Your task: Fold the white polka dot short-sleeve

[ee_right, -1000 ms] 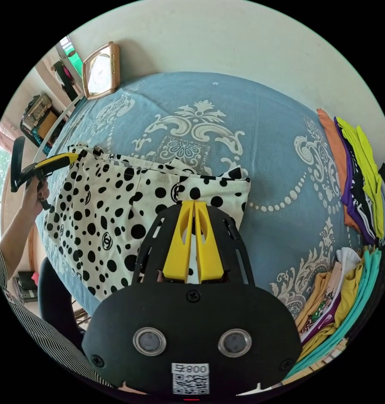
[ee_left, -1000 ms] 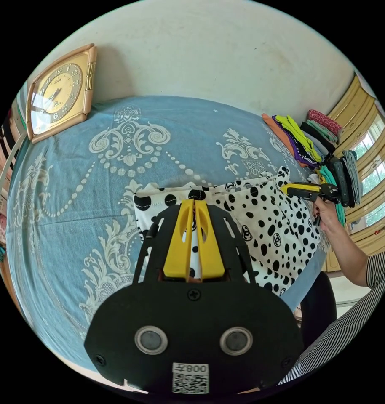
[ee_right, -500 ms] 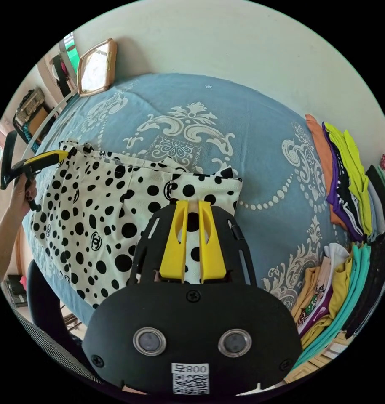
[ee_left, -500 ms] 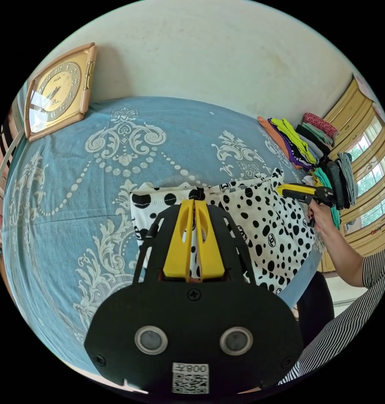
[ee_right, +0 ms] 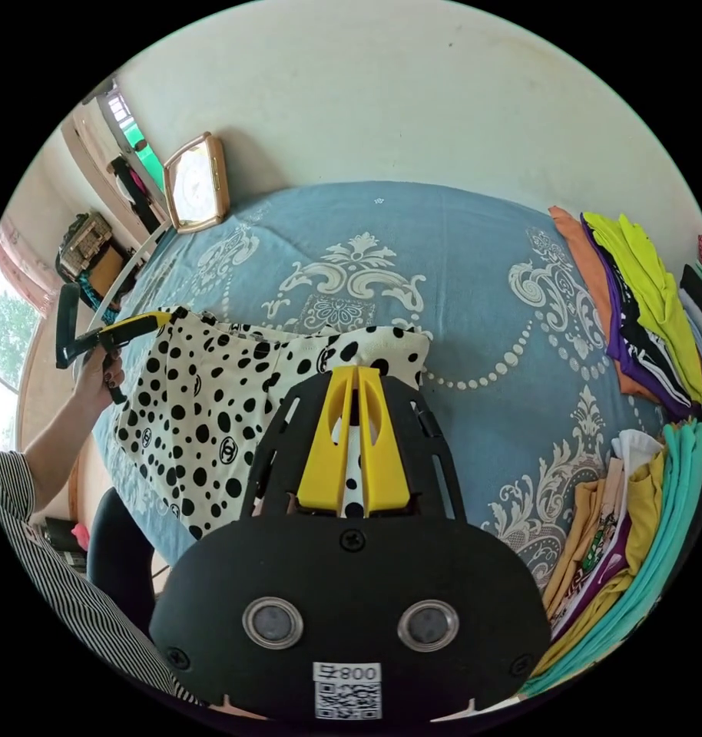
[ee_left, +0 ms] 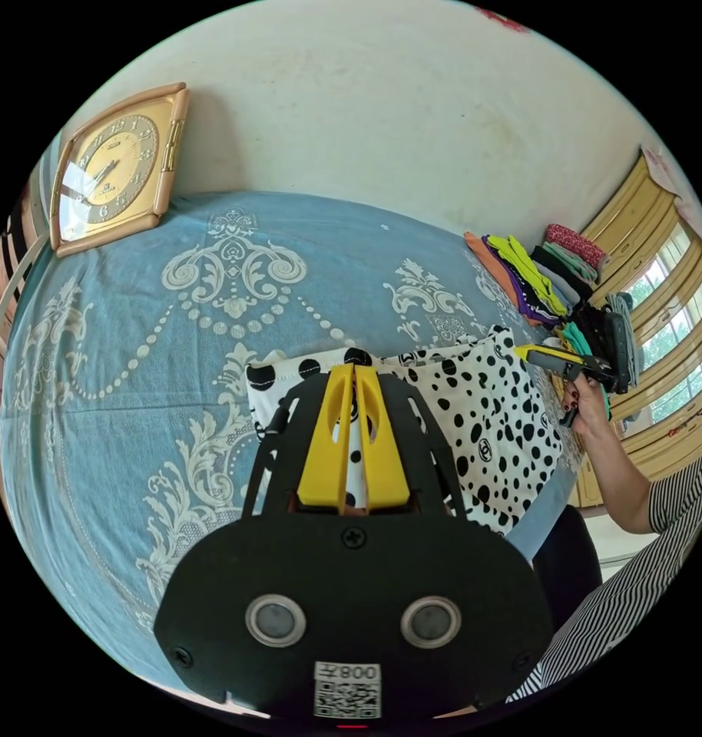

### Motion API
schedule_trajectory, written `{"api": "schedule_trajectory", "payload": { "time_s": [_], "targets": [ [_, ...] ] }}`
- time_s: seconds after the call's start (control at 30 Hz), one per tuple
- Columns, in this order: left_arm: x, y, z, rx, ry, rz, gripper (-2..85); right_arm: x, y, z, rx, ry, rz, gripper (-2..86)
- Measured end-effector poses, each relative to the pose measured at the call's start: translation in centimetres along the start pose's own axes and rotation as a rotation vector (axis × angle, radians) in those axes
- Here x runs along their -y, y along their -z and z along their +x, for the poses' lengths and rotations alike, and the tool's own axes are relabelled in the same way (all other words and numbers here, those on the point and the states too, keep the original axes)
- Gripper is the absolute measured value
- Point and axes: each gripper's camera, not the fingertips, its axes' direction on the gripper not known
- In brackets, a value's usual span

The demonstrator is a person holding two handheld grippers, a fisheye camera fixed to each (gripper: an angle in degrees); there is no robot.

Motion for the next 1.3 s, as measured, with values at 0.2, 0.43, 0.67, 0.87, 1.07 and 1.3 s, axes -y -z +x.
{"api": "schedule_trajectory", "payload": {
  "time_s": [0.2, 0.43, 0.67, 0.87, 1.07, 1.3],
  "targets": [
    [-0.4, 0.0, -0.8, -0.016, 0.020, -0.002, 0.2, 0.3, -2.0, 1.3, 0.007, -0.035, -0.075, 1.0],
    [-1.0, -0.1, -1.3, -0.022, 0.018, -0.023, 0.2, 0.6, -3.4, 1.1, -0.068, -0.011, -0.129, 0.1],
    [-1.5, 1.1, -1.4, -0.029, 0.015, 0.003, 0.3, 0.4, -2.8, 1.0, -0.091, 0.004, -0.099, 0.4],
    [-2.0, 1.4, -1.9, -0.034, 0.021, -0.005, 0.3, 0.4, -4.0, 0.9, 0.049, 0.026, -0.134, 5.0],
    [-2.7, 1.2, -1.9, -0.036, 0.015, -0.026, 0.3, 0.1, -5.8, -0.5, 0.036, 0.062, -0.169, 3.2],
    [-3.5, 2.3, -2.5, -0.049, 0.026, -0.011, 0.2, -0.5, -5.7, -0.9, 0.008, 0.074, -0.152, 0.6]
  ]
}}
